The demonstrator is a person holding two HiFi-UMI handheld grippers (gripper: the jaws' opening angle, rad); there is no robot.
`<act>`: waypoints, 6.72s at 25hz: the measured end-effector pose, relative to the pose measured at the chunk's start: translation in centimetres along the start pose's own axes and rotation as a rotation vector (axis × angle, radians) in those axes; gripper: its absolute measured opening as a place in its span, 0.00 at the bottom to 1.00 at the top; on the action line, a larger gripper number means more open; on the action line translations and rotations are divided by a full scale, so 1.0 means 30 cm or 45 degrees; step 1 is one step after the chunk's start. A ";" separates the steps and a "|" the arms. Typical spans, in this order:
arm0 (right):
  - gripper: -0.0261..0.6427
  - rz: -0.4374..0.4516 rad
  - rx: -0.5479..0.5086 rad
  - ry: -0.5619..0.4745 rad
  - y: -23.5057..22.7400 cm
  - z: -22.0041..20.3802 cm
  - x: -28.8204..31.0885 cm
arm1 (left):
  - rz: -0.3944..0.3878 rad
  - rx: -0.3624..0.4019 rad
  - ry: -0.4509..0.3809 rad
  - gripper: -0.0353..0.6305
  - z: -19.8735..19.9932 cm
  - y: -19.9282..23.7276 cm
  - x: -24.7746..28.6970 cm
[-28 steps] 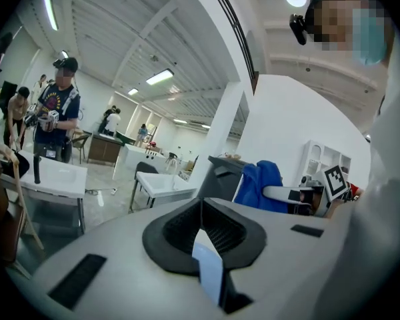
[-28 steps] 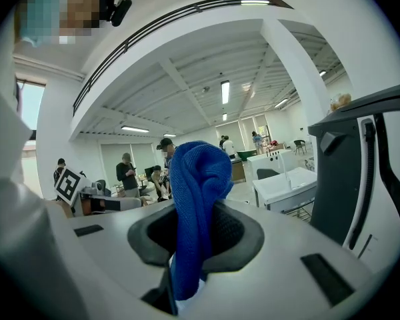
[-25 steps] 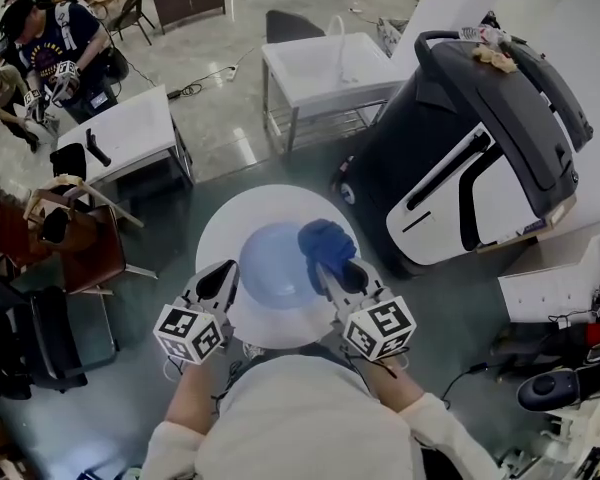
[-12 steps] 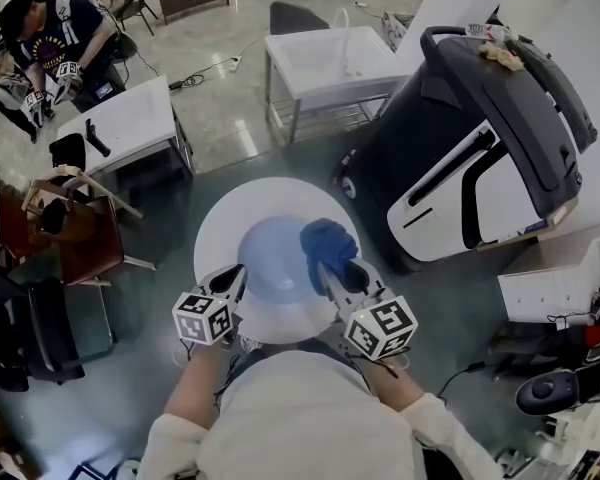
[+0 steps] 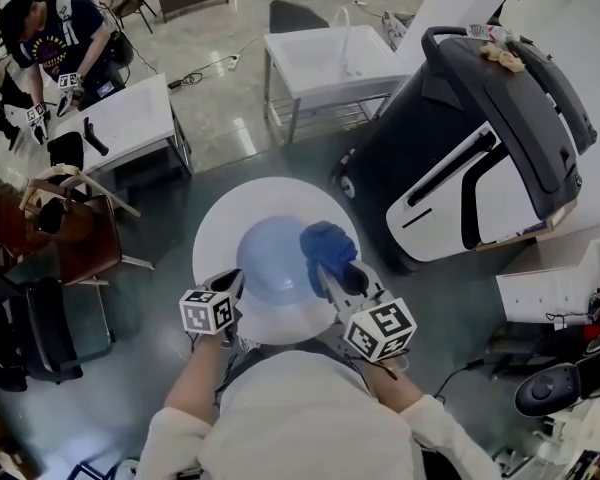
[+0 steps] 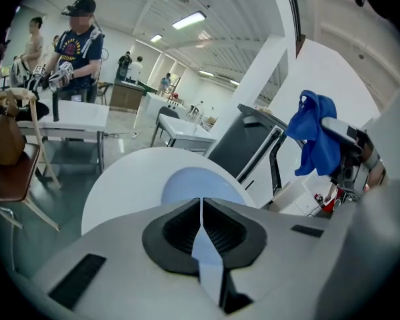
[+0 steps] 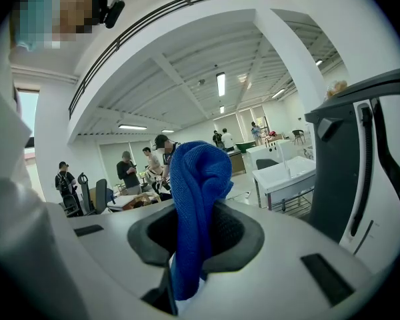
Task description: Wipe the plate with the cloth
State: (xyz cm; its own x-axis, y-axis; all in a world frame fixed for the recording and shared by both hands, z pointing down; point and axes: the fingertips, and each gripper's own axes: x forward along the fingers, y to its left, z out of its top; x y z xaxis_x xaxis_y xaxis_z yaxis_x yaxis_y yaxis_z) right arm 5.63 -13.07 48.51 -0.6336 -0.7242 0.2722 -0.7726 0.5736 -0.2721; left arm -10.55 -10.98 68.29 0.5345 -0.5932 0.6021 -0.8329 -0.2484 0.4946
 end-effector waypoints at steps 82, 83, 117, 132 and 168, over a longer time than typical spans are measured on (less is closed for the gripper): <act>0.18 -0.059 -0.010 0.002 -0.063 0.004 -0.054 | -0.038 -0.604 -0.095 0.12 0.060 0.007 0.027; 0.18 -0.054 -0.011 -0.004 -0.058 0.008 -0.053 | -0.038 -0.599 -0.119 0.12 0.079 -0.003 0.009; 0.18 0.038 -0.290 0.075 0.150 0.022 0.123 | -0.125 -0.276 -0.399 0.12 0.260 -0.306 -0.335; 0.18 0.017 -0.298 0.330 0.088 -0.160 0.088 | -0.072 -0.290 -0.487 0.12 0.347 -0.228 -0.341; 0.18 0.057 -0.372 0.664 0.038 -0.279 0.149 | -0.024 -0.313 -0.512 0.12 0.381 -0.159 -0.318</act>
State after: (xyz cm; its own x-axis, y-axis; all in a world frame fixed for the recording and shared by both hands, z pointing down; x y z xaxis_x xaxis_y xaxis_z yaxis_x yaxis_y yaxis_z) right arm 1.58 -12.46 57.14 -0.5452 -0.4560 0.7034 -0.6773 0.7341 -0.0490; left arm -13.32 -12.87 53.02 0.4109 -0.8519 0.3248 -0.7386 -0.1022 0.6663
